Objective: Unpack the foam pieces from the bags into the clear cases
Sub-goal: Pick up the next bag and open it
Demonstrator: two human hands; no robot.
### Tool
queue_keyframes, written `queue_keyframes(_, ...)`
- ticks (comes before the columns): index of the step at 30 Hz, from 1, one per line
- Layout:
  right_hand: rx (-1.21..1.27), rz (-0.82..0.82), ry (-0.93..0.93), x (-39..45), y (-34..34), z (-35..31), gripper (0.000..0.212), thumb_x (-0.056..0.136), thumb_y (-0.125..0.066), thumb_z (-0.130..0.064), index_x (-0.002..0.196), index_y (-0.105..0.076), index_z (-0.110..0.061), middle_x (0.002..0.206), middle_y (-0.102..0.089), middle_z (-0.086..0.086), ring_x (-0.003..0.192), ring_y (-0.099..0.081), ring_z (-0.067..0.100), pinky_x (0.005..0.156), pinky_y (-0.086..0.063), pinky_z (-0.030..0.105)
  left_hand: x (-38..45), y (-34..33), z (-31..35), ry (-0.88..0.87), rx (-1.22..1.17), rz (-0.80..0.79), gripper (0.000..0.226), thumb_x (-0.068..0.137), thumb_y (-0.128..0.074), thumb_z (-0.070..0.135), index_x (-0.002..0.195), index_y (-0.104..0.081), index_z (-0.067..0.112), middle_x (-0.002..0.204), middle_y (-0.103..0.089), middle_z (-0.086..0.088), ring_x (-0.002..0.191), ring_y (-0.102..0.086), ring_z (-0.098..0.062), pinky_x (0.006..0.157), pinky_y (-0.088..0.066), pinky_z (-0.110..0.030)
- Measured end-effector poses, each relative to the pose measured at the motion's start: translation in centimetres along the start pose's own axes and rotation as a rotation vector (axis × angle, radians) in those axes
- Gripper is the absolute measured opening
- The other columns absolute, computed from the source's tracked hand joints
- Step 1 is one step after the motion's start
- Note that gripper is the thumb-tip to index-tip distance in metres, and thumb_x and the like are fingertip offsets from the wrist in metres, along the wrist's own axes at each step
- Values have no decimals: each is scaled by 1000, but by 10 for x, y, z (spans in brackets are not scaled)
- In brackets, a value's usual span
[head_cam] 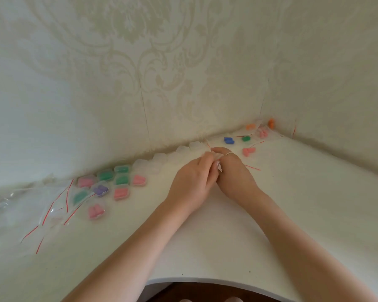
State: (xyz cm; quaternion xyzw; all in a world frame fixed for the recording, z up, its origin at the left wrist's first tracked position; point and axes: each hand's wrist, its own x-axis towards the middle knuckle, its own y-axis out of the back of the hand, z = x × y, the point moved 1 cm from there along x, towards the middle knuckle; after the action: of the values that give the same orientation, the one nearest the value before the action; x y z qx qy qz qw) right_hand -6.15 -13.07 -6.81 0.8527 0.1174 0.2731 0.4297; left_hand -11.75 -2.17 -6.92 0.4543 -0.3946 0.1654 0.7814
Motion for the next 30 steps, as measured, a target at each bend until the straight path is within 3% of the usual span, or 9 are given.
queue_keyframes(2, 152, 50, -17, 1, 2, -1, 27, 90, -52, -11, 115, -64, -12, 126, -58, 3, 111, -56, 17, 87, -43, 19, -1, 0, 1, 116, -136, -3, 21, 96, -41, 25, 84, -50, 10, 58, -47, 9, 51, -42, -18, 49, -25, -29)
queue_keyframes(5, 490, 50, -158, 2, 13, -6, 35, 90, -61, -27, 125, -60, -22, 110, -62, -14, 97, -56, -1, 78, -36, 3, 5, 1, -8, 602, -517, 113, 21, 97, -45, 25, 81, -49, 12, 60, -51, 1, 49, -48, -15, 44, -38, -30)
queue_keyframes(7, 641, 1, -180, 4, 16, -4, 41, 89, -63, -29, 128, -58, -23, 116, -60, -21, 101, -52, -9, 89, -36, 5, 11, 2, -17, 912, -761, 192, 13, 96, -49, 20, 84, -50, 16, 74, -56, -7, 53, -55, -17, 40, -43, -26)
queue_keyframes(9, 710, -37, -182, 5, 15, -2, 39, 89, -64, -28, 127, -60, -19, 127, -58, -19, 113, -53, -5, 100, -41, 16, 14, 3, -25, 1051, -924, 192, 6, 96, -52, 18, 90, -53, 16, 87, -57, -9, 60, -60, -17, 41, -47, -23)
queue_keyframes(11, 740, -35, -186, 5, 13, -2, 33, 89, -63, -25, 120, -65, -14, 130, -58, -14, 117, -54, 1, 100, -43, 23, 13, 3, -30, 1062, -1051, 140, 5, 94, -55, 16, 92, -58, 12, 87, -61, -6, 64, -63, -15, 44, -48, -21)
queue_keyframes(16, 794, -65, -171, 4, 10, 1, 27, 90, -62, -23, 116, -68, -17, 118, -66, -5, 101, -59, -3, 83, -42, 15, 11, 3, -30, 1008, -1089, 85, 9, 88, -62, 6, 80, -63, 11, 78, -66, -5, 65, -65, -9, 51, -49, -18)
queue_keyframes(21, 735, -97, -163, 3, 12, 0, 14, 90, -62, -25, 92, -74, -18, 80, -68, 3, 76, -52, 5, 68, -40, 23, 8, 3, -27, 875, -859, 23, 14, 80, -73, 9, 74, -61, 12, 70, -64, 0, 64, -65, -6, 52, -50, -19)
queue_keyframes(23, 725, -123, -136, 2, 12, 1, 13, 91, -62, -23, 86, -73, -18, 70, -64, -7, 68, -49, 2, 65, -39, 22, 8, 2, -26, 849, -861, 5, 13, 81, -72, 9, 75, -61, 11, 70, -63, 0, 64, -65, -5, 52, -51, -20)
queue_keyframes(30, 748, -93, -189, 6, 6, 1, 11, 91, -60, -32, 95, -64, -22, 82, -68, -10, 74, -61, -1, 63, -47, 12, 8, -1, -23, 908, -1021, -36, 12, 94, -55, 12, 82, -54, 10, 78, -68, -5, 69, -69, -14, 55, -53, -24)
